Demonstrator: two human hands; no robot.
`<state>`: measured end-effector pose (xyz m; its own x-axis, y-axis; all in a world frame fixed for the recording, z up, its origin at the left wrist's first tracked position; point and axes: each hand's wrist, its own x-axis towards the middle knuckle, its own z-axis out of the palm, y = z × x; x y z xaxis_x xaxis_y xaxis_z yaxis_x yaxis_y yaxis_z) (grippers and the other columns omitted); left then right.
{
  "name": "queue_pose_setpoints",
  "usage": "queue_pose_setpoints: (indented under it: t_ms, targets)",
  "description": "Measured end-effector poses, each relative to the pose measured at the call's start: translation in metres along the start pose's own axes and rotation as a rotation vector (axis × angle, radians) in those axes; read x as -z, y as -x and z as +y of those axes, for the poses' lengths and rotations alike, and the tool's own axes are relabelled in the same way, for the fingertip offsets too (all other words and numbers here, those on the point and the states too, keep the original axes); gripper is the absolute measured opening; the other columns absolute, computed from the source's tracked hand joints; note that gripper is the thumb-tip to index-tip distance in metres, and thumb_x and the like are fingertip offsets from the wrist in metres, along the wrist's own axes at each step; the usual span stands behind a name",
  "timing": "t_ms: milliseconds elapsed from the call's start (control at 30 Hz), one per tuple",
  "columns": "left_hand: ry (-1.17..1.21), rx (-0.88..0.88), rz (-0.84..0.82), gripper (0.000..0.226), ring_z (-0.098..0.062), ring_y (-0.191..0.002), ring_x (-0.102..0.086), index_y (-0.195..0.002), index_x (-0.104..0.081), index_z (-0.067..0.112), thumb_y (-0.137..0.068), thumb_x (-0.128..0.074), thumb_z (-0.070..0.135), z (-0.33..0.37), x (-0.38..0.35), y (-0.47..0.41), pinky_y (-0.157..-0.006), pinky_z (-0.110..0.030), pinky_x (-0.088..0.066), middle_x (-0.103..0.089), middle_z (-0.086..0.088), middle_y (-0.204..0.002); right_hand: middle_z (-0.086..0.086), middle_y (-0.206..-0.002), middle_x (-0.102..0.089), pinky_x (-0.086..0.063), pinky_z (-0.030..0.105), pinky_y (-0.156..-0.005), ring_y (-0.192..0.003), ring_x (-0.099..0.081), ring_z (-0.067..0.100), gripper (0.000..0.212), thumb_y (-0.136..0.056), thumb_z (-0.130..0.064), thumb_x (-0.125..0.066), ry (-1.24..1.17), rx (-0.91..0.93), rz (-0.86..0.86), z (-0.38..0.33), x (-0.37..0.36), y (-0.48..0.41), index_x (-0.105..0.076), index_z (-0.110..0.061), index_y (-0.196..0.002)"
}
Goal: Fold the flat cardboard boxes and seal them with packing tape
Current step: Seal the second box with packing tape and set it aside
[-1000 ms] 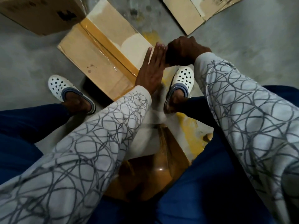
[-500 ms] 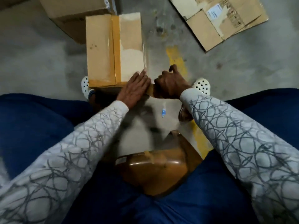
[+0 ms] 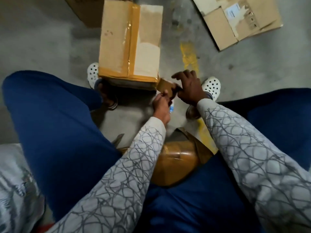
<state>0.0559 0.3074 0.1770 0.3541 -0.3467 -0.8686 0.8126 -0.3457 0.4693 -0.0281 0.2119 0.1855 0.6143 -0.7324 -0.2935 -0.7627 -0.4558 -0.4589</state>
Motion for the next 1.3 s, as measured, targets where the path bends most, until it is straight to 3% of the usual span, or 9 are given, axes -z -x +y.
queue_pose_setpoints:
  t_ms: [100, 200, 400, 533, 667, 833, 1033, 1133, 1300]
  targets:
    - [-0.073, -0.012, -0.019, 0.015, -0.028, -0.092, -0.063, -0.088, -0.061, 0.015, -0.097, -0.056, 0.003, -0.007, 0.006, -0.016, -0.066, -0.026, -0.052, -0.064, -0.002, -0.084, 0.014, -0.118, -0.058, -0.046, 0.05, -0.089, -0.111, -0.052, 0.037, 0.04, -0.093, -0.037, -0.057, -0.103, -0.201, 0.005, 0.026, -0.022, 0.001, -0.056, -0.013, -0.124]
    - [-0.122, -0.08, -0.046, 0.016, -0.024, -0.091, -0.066, -0.097, -0.06, 0.014, -0.099, -0.051, 0.001, -0.002, 0.007, -0.013, -0.067, -0.022, -0.055, -0.063, -0.001, -0.087, 0.018, -0.124, -0.057, -0.042, 0.037, -0.088, -0.111, -0.056, 0.033, 0.032, -0.104, -0.032, -0.048, -0.299, -0.428, -0.062, 0.042, -0.039, -0.003, -0.054, -0.009, -0.125]
    - [-0.142, -0.131, -0.035, 0.026, -0.015, -0.1, -0.067, -0.122, -0.061, 0.018, -0.096, -0.061, 0.013, -0.004, 0.006, -0.02, -0.099, -0.036, -0.051, -0.07, 0.001, -0.11, 0.021, -0.125, -0.065, -0.047, 0.035, -0.092, -0.12, -0.059, 0.037, 0.043, -0.096, -0.039, -0.058, -0.365, -0.765, -0.263, 0.075, -0.119, -0.026, -0.062, -0.002, -0.119]
    - [-0.169, -0.143, 0.055, 0.025, -0.016, -0.095, -0.07, -0.116, -0.064, 0.013, -0.094, -0.066, 0.023, -0.01, 0.0, -0.029, -0.096, -0.041, -0.055, -0.072, 0.003, -0.102, 0.021, -0.127, -0.063, -0.049, 0.037, -0.093, -0.12, -0.059, 0.036, 0.056, -0.085, -0.047, -0.069, -0.361, -0.888, -0.403, 0.076, -0.174, -0.029, -0.063, -0.004, -0.12]
    - [-0.198, -0.16, 0.082, 0.02, -0.021, -0.104, -0.068, -0.093, -0.072, 0.029, -0.077, -0.079, 0.038, -0.01, 0.001, -0.035, -0.1, -0.048, -0.053, -0.076, 0.015, -0.091, 0.019, -0.131, -0.056, -0.046, 0.039, -0.097, -0.124, -0.054, 0.036, 0.059, -0.087, -0.045, -0.069, -0.343, -0.93, -0.35, 0.07, -0.202, -0.028, -0.054, -0.004, -0.127]
    - [-0.266, -0.164, 0.062, 0.015, -0.023, -0.102, -0.066, -0.075, -0.078, 0.042, -0.062, -0.077, 0.049, -0.006, 0.001, -0.036, -0.102, -0.055, -0.049, -0.075, 0.016, -0.085, 0.017, -0.109, -0.07, -0.051, 0.033, -0.08, -0.106, -0.067, 0.032, 0.042, -0.079, -0.043, -0.074, -0.303, -0.88, -0.312, 0.085, -0.214, -0.028, -0.072, -0.008, -0.103]
    - [-0.148, -0.106, 0.022, 0.012, -0.016, -0.094, -0.07, -0.084, -0.075, 0.024, -0.076, -0.078, 0.03, 0.0, 0.0, -0.024, -0.098, -0.046, -0.053, -0.075, 0.004, -0.092, 0.016, -0.094, -0.074, -0.051, 0.03, -0.077, -0.1, -0.07, 0.029, 0.028, -0.074, -0.029, -0.077, -0.44, -0.905, -0.301, 0.078, -0.184, -0.036, -0.075, -0.006, -0.091]
    - [-0.072, -0.023, -0.05, 0.01, -0.022, -0.103, -0.066, -0.104, -0.066, 0.011, -0.095, -0.063, 0.01, 0.007, -0.004, -0.018, -0.103, -0.044, -0.05, -0.069, -0.009, -0.106, 0.004, -0.074, -0.068, -0.056, 0.024, -0.065, -0.074, -0.07, 0.019, 0.011, -0.071, -0.023, -0.073, -0.588, -0.981, -0.149, 0.069, -0.146, -0.04, -0.067, -0.016, -0.076]
    - [0.097, 0.1, -0.065, 0.041, -0.029, -0.109, -0.062, -0.133, -0.054, 0.003, -0.095, -0.062, 0.015, 0.012, 0.001, -0.013, -0.088, -0.034, -0.053, -0.063, -0.02, -0.125, 0.011, -0.068, -0.069, -0.054, 0.036, -0.052, -0.053, -0.068, 0.021, 0.031, -0.073, -0.012, -0.071, -0.781, -0.816, 0.372, 0.042, -0.056, -0.046, -0.046, -0.028, -0.081]
